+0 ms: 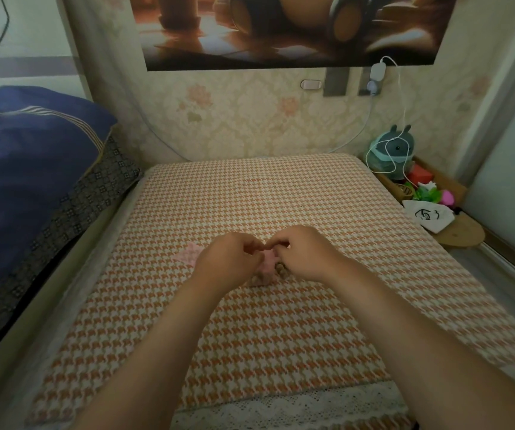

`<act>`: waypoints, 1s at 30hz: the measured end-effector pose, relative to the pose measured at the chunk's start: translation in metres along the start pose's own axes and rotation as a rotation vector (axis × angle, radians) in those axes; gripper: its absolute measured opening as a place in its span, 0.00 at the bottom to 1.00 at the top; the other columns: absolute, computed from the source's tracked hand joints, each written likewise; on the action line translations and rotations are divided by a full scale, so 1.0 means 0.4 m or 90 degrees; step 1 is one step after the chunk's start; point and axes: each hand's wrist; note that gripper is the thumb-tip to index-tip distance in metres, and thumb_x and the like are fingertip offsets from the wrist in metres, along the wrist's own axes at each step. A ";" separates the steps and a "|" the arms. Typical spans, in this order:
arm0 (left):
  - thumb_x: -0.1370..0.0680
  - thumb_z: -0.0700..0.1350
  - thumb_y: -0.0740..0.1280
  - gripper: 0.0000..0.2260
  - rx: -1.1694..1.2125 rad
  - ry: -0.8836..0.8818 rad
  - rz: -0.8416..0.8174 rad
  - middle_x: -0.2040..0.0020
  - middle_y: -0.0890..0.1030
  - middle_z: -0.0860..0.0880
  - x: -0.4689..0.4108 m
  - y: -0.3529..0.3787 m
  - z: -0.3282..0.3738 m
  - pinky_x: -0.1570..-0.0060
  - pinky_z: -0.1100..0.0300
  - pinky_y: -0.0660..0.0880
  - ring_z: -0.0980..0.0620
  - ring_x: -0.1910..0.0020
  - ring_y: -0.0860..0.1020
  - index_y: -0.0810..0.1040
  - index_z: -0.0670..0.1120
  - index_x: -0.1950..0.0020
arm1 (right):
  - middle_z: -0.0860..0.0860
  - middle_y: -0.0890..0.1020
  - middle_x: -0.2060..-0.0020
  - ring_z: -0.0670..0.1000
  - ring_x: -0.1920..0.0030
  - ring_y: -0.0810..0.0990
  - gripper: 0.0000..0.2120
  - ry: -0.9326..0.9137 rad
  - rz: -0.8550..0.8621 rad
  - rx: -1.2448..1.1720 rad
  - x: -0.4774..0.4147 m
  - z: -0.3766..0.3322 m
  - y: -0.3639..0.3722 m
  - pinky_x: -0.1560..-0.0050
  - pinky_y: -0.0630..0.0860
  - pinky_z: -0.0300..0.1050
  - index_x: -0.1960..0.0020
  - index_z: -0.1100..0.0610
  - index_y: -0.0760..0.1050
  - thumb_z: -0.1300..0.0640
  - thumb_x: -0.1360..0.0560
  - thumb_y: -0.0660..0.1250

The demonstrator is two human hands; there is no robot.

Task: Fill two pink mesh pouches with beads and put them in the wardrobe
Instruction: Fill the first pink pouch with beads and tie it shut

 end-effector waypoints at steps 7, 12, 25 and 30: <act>0.23 0.42 0.67 0.08 -0.022 -0.026 0.004 0.48 0.85 0.55 0.003 -0.023 0.003 0.61 0.54 0.82 0.51 0.63 0.82 0.87 0.49 0.52 | 0.45 0.85 0.47 0.47 0.49 0.82 0.11 0.034 0.029 0.048 -0.008 0.047 -0.005 0.46 0.81 0.50 0.44 0.47 0.84 0.58 0.19 0.66; 0.22 0.42 0.67 0.08 -0.013 -0.025 0.005 0.52 0.85 0.53 0.007 -0.042 0.004 0.60 0.54 0.82 0.50 0.61 0.83 0.86 0.48 0.52 | 0.43 0.85 0.51 0.47 0.53 0.82 0.10 0.066 -0.041 0.150 -0.007 0.054 0.022 0.53 0.81 0.46 0.48 0.46 0.85 0.59 0.23 0.70; 0.22 0.45 0.68 0.11 0.020 0.014 -0.083 0.41 0.82 0.52 0.016 -0.050 -0.031 0.52 0.66 0.72 0.58 0.50 0.77 0.83 0.47 0.41 | 0.44 0.74 0.66 0.51 0.61 0.77 0.09 0.068 -0.061 0.253 -0.022 0.037 0.082 0.67 0.67 0.42 0.58 0.46 0.76 0.56 0.21 0.67; 0.22 0.45 0.68 0.11 0.015 0.016 -0.069 0.43 0.81 0.52 0.015 -0.061 -0.039 0.51 0.65 0.72 0.56 0.49 0.77 0.82 0.48 0.40 | 0.42 0.83 0.54 0.47 0.54 0.80 0.03 0.041 0.047 0.155 -0.016 -0.003 0.040 0.58 0.77 0.44 0.49 0.45 0.81 0.51 0.21 0.70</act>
Point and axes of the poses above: each hand's wrist, its own x-axis away from the middle knuckle, its own y-axis out of the palm, z = x × y
